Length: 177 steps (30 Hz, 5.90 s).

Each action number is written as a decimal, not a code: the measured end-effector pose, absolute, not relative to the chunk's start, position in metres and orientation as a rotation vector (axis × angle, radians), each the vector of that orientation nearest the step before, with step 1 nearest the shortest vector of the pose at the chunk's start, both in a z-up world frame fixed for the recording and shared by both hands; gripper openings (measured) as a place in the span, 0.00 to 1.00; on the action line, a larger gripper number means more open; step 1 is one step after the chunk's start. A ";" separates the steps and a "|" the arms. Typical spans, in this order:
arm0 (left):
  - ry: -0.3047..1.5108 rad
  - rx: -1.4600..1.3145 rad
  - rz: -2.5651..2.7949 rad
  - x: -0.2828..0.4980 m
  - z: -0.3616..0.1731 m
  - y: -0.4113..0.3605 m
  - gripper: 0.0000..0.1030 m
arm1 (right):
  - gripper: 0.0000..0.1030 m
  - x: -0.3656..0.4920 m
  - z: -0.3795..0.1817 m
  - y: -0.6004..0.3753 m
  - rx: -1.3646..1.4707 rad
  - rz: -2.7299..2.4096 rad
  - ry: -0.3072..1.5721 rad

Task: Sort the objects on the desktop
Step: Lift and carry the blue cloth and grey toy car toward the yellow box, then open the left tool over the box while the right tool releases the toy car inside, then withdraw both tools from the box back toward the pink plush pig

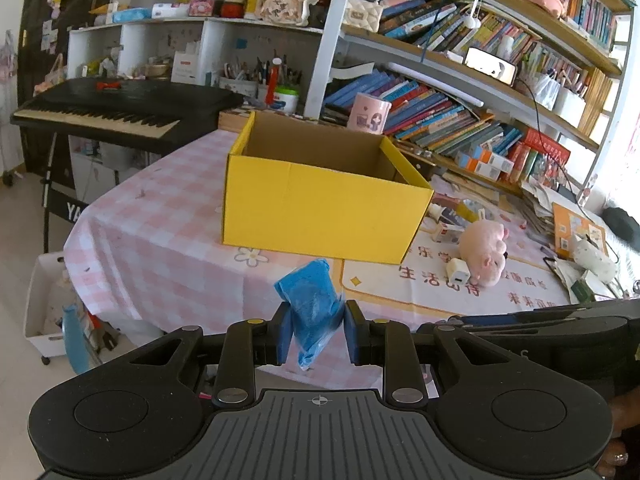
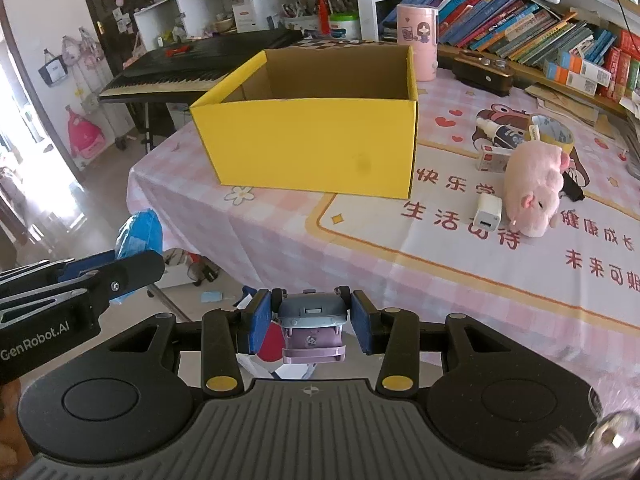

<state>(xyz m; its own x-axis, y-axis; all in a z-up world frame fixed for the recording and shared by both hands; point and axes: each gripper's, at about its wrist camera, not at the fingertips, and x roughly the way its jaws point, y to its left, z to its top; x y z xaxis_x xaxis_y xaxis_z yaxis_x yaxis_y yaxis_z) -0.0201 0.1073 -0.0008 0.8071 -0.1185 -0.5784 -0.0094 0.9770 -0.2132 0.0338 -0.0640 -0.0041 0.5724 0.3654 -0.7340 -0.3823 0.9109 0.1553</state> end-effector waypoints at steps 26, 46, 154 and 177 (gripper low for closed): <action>0.435 -0.135 0.000 0.088 0.056 0.096 0.24 | 0.39 0.157 0.072 -0.074 0.011 0.550 0.612; 0.618 0.022 0.126 0.233 0.011 0.095 0.25 | 0.39 0.304 0.012 -0.010 -0.377 0.674 0.686; 0.630 -0.049 -0.113 -0.005 -0.004 0.044 0.92 | 0.79 -0.005 -0.007 -0.149 -0.026 0.008 0.670; 0.687 -0.028 -0.135 0.055 -0.009 -0.027 0.92 | 0.80 0.064 -0.010 -0.215 -0.015 0.024 0.705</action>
